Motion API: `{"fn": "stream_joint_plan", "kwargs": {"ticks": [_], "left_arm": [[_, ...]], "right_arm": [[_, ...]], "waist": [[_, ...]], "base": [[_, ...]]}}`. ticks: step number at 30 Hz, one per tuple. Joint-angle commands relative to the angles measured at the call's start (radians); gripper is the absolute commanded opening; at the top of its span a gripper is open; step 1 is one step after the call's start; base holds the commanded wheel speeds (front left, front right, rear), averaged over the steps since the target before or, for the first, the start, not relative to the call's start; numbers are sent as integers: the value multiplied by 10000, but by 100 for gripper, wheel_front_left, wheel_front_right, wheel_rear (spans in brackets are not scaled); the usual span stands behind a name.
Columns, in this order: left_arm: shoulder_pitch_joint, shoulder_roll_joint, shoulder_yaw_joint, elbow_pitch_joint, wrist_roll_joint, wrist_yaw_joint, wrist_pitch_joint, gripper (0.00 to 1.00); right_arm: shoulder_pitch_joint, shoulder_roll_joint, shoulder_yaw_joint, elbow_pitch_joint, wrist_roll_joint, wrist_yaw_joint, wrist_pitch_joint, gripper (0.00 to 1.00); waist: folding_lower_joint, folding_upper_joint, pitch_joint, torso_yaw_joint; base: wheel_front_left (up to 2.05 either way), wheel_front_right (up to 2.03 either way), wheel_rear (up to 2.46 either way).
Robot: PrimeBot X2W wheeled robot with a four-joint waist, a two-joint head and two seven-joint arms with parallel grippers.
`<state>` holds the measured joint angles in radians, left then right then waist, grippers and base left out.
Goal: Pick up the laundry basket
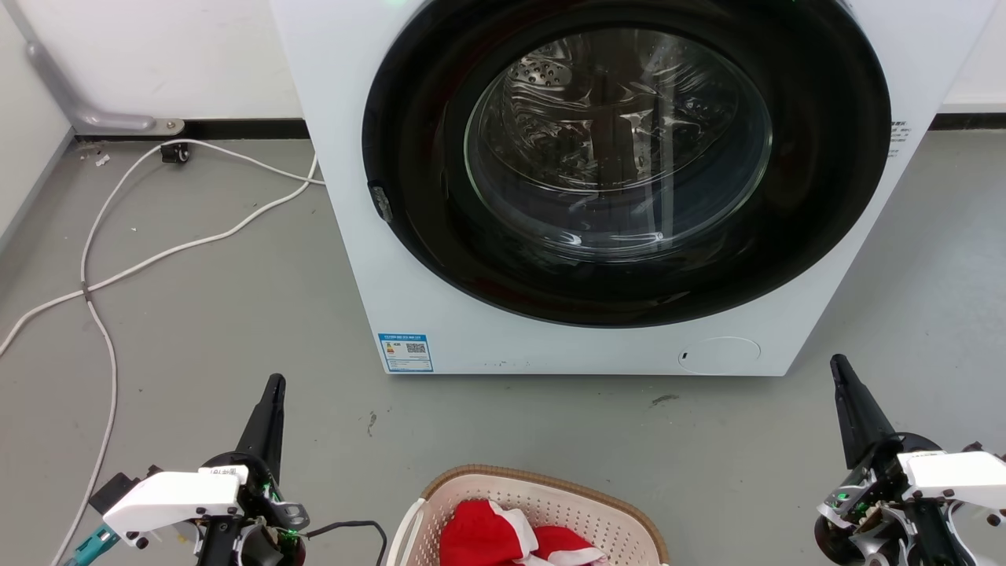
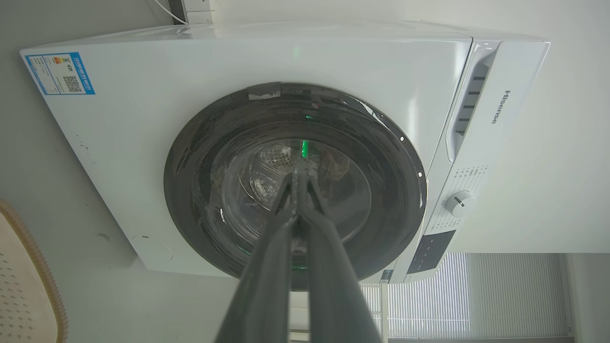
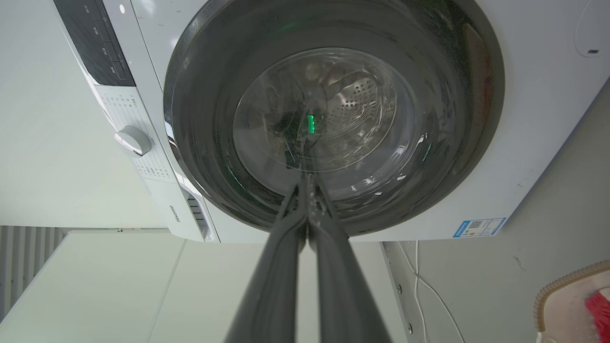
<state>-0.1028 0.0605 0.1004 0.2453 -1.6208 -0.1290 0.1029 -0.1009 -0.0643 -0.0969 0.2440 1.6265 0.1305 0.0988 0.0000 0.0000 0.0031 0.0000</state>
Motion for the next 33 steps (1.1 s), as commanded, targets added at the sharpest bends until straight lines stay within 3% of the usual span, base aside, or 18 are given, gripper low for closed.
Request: {"fn": "stream_joint_plan", "kwargs": {"ticks": [1,25,26,33], "left_arm": [[-89,-7,19,7,36,-32,21,0],[-94,-31,62,10,65,-32,65,0],[-3,-31,30,-3,35,0,10,100],[-65,-36,-265,-193,16,-2,-334,100]], "right_arm": [[-117,26,-19,15,-54,4,46,0],[-117,66,-64,17,-82,4,78,0],[-12,29,-53,1,-60,0,41,100],[-2,39,171,-212,-131,0,-304,100]], "waist": [[0,0,0,0],[0,0,0,0],[0,0,0,0],[0,0,13,-2]], "base": [[0,0,0],[0,0,0],[0,0,0],[0,0,0]]}}
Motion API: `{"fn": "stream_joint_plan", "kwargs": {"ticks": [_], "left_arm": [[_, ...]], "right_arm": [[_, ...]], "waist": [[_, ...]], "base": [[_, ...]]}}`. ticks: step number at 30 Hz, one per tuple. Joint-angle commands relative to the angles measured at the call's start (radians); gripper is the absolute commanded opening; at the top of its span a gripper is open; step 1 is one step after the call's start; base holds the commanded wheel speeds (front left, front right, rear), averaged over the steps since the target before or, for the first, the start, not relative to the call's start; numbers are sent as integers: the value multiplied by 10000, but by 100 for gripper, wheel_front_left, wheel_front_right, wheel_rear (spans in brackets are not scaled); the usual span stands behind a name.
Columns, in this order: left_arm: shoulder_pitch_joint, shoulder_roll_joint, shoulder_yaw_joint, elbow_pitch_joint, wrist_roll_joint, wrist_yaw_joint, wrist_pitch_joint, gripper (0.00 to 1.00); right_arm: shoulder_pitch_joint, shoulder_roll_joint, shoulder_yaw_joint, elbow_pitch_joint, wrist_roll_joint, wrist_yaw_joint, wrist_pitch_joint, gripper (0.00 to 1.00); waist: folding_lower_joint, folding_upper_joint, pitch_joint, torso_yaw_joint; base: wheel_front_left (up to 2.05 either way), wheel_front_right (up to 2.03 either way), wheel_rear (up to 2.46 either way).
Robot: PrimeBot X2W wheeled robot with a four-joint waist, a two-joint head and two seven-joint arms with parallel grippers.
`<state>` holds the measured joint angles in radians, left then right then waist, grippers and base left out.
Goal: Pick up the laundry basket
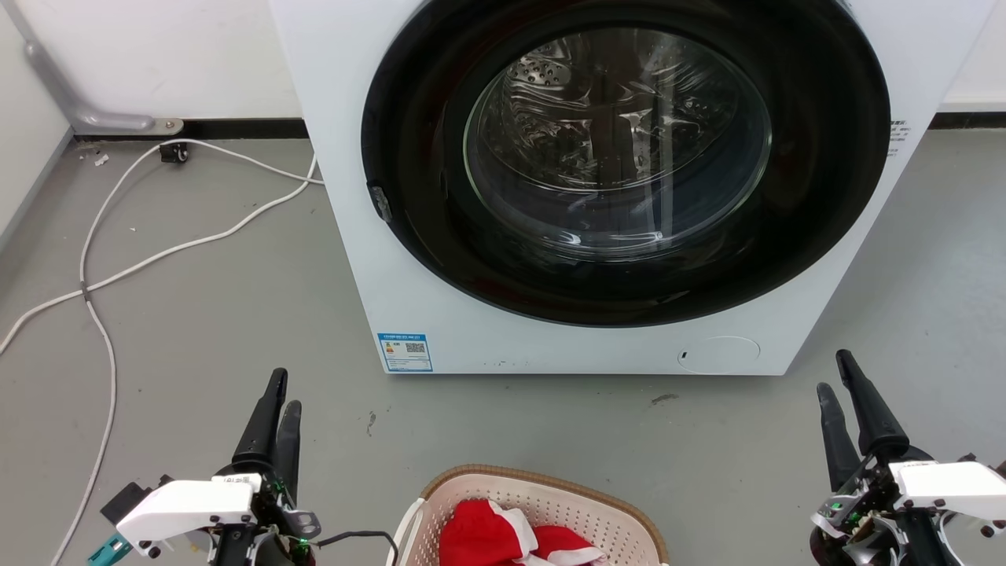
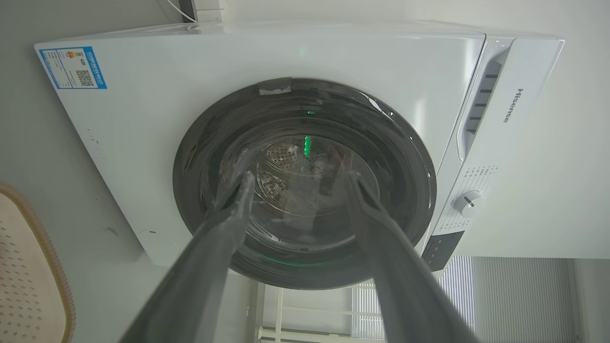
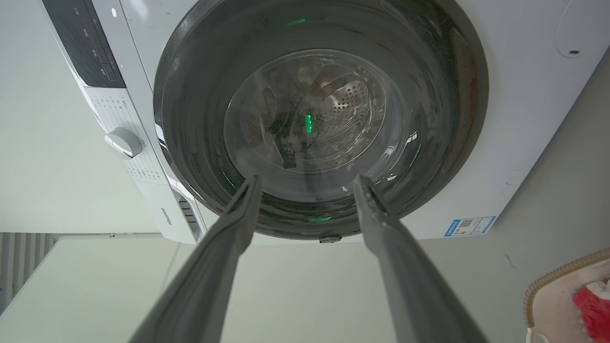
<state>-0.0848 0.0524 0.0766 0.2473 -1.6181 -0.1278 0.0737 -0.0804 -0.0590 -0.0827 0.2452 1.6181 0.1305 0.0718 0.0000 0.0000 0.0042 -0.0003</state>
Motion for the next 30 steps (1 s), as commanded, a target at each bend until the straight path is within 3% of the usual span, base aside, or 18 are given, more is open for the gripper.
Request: {"fn": "stream_joint_plan", "kwargs": {"ticks": [1,5,30], "left_arm": [[-253,44,-68,-246,7,-14,-98,100],[-291,42,-211,-413,251,-16,-302,100],[-394,24,-756,-1613,6129,-24,-1370,100]], "right_arm": [[-205,-13,66,-255,-66,0,-84,100],[-193,-14,198,-359,-297,0,-285,100],[147,27,191,-1647,-6233,1,-1356,100]], "waist": [[0,0,3,0],[0,0,9,3],[0,0,28,-39]], "base": [[0,0,0],[0,0,0],[0,0,0]]}}
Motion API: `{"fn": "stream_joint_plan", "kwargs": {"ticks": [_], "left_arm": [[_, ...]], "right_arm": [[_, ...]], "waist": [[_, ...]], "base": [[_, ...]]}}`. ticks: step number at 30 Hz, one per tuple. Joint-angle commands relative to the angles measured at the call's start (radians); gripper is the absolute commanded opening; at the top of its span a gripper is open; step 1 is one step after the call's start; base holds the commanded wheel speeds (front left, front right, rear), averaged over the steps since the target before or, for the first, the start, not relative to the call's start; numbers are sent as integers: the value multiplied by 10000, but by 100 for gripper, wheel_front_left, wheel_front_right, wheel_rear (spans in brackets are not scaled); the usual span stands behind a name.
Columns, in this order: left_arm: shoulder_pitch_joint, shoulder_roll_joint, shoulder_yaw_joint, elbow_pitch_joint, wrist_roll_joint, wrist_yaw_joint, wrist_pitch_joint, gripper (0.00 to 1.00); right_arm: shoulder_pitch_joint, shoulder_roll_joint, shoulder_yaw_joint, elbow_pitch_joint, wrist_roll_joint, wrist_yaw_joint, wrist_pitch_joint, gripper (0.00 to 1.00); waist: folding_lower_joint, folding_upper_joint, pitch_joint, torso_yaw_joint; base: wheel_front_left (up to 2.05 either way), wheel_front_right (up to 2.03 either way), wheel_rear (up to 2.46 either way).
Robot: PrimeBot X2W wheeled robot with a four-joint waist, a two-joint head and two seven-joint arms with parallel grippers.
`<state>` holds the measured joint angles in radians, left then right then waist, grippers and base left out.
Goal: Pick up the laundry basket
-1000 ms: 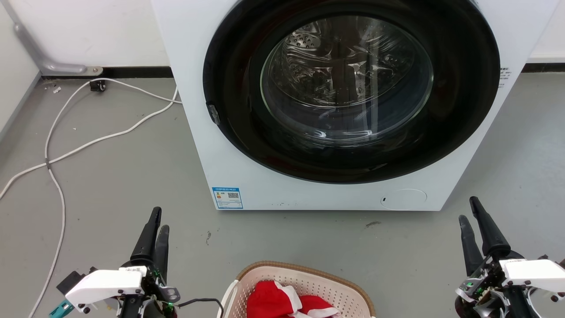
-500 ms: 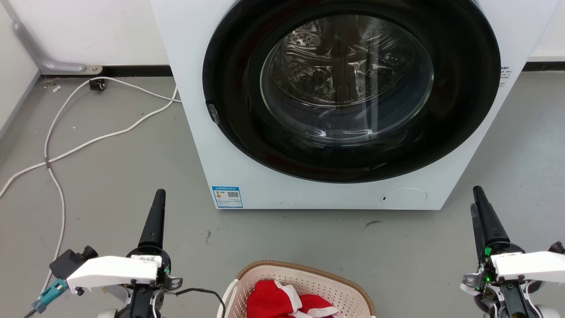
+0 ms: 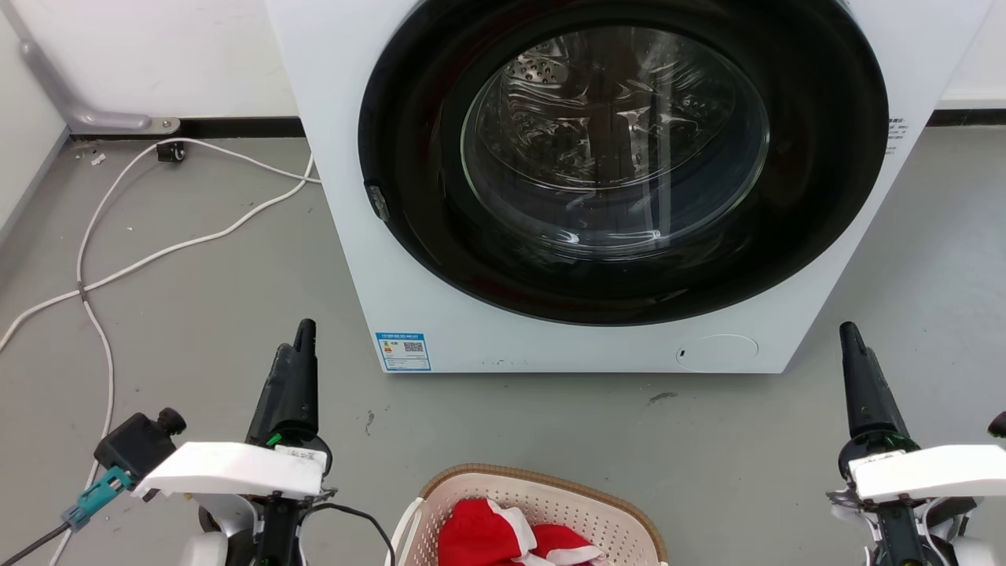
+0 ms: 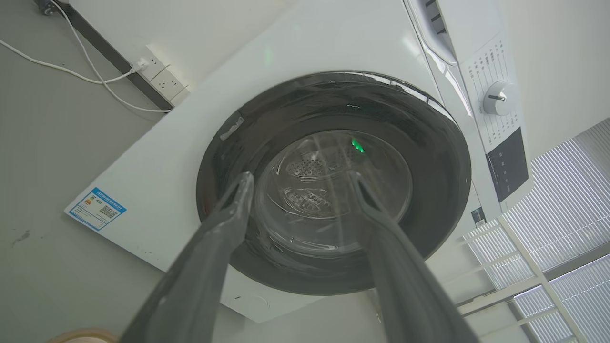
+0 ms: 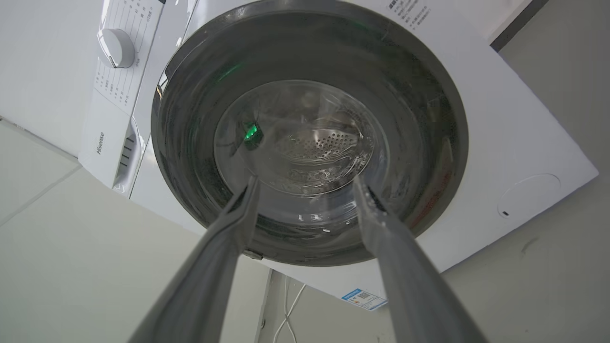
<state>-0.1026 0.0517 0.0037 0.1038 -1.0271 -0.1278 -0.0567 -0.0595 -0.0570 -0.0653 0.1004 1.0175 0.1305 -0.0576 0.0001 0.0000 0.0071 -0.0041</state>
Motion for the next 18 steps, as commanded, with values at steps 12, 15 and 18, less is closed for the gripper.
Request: {"fn": "stream_joint_plan", "kwargs": {"ticks": [12,15,18], "left_arm": [[-121,23,-316,-71,2475,55,-459,100],[-115,21,-397,10,2984,81,-544,100],[-125,19,-470,88,3474,108,-637,100]], "right_arm": [[182,22,162,-529,-3112,2,-450,100],[258,25,187,-526,-3694,2,-533,100],[305,29,203,-491,-4187,2,-621,100]], "waist": [[-1,0,-25,5],[-1,0,-23,1],[-1,0,-21,1]], "base": [[0,0,0],[0,0,0],[0,0,0]]}}
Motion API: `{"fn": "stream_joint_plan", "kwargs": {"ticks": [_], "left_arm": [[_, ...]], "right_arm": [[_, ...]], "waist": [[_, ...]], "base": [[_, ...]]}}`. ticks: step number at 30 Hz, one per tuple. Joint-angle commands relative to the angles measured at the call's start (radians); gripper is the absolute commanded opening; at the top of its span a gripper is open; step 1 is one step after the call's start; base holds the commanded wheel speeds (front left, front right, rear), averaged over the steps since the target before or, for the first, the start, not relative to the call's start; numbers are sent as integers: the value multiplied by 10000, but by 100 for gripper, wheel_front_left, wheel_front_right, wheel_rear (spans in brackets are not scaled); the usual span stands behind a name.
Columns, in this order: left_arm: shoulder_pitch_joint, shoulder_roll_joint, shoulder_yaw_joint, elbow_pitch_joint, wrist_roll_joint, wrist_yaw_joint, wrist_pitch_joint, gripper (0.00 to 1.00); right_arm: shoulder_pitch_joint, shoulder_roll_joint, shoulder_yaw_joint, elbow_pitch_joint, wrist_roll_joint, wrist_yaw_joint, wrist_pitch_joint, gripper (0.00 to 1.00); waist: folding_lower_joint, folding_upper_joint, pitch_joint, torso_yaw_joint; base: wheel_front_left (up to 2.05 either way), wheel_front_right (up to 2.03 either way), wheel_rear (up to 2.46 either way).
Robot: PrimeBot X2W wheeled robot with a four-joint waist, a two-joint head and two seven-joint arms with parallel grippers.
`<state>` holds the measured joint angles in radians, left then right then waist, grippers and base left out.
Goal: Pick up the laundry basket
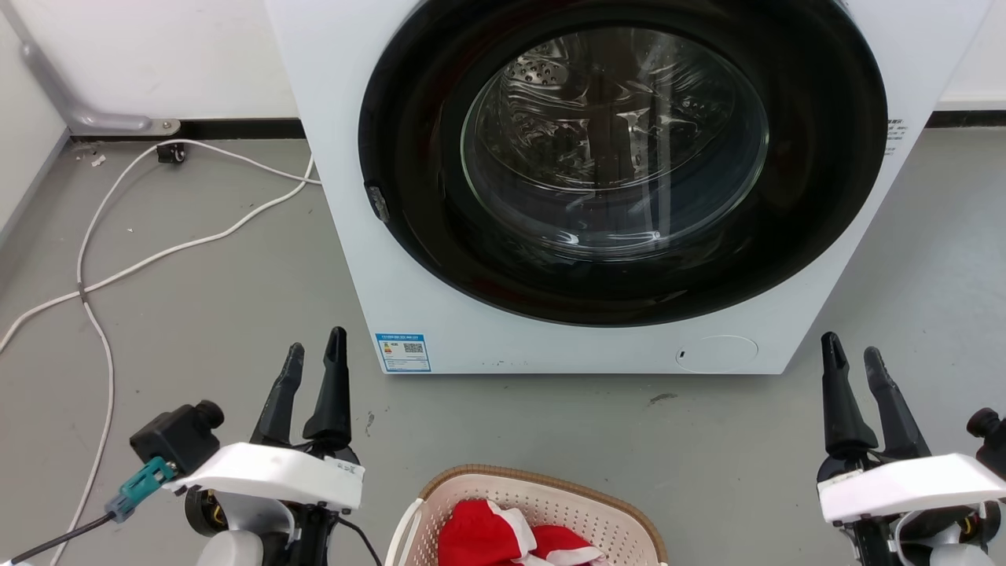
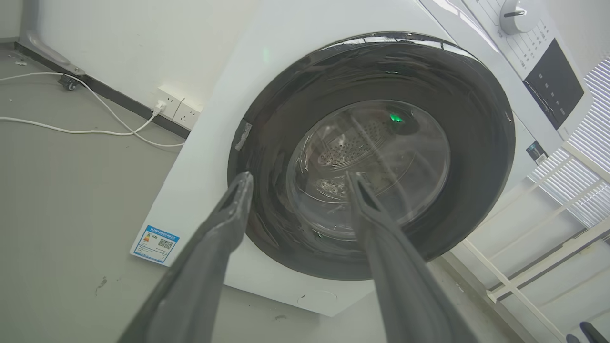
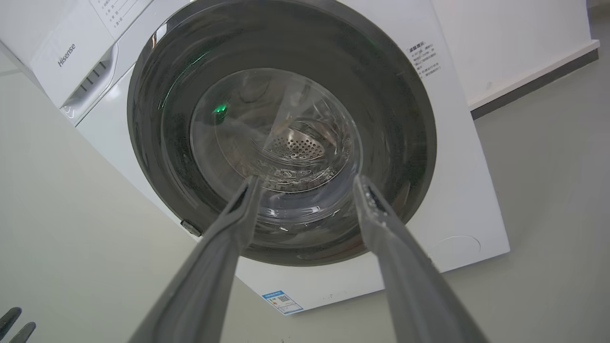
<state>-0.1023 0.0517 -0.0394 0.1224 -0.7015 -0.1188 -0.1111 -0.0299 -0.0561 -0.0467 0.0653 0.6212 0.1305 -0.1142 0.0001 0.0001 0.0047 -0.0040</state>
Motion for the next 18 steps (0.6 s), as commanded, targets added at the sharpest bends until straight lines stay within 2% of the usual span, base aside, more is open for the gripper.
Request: {"fn": "stream_joint_plan", "kwargs": {"ticks": [1,2,3,18], "left_arm": [[-129,19,-60,-69,368,28,-116,100],[-130,18,-76,-32,532,38,-143,100],[-111,27,-172,122,1289,84,-281,100],[21,144,-404,336,2992,282,-639,100]], "right_arm": [[19,21,28,-134,-399,2,-88,100],[23,21,31,-121,-551,2,-115,100],[75,27,78,-53,-1287,2,-253,100],[177,42,205,-33,-3212,1,-205,100]], "waist": [[-1,-1,2,0],[-1,-1,1,0],[-1,-1,-10,1],[-1,-1,-31,32]], "base": [[0,0,0],[0,0,0],[0,0,0],[0,0,0]]}}
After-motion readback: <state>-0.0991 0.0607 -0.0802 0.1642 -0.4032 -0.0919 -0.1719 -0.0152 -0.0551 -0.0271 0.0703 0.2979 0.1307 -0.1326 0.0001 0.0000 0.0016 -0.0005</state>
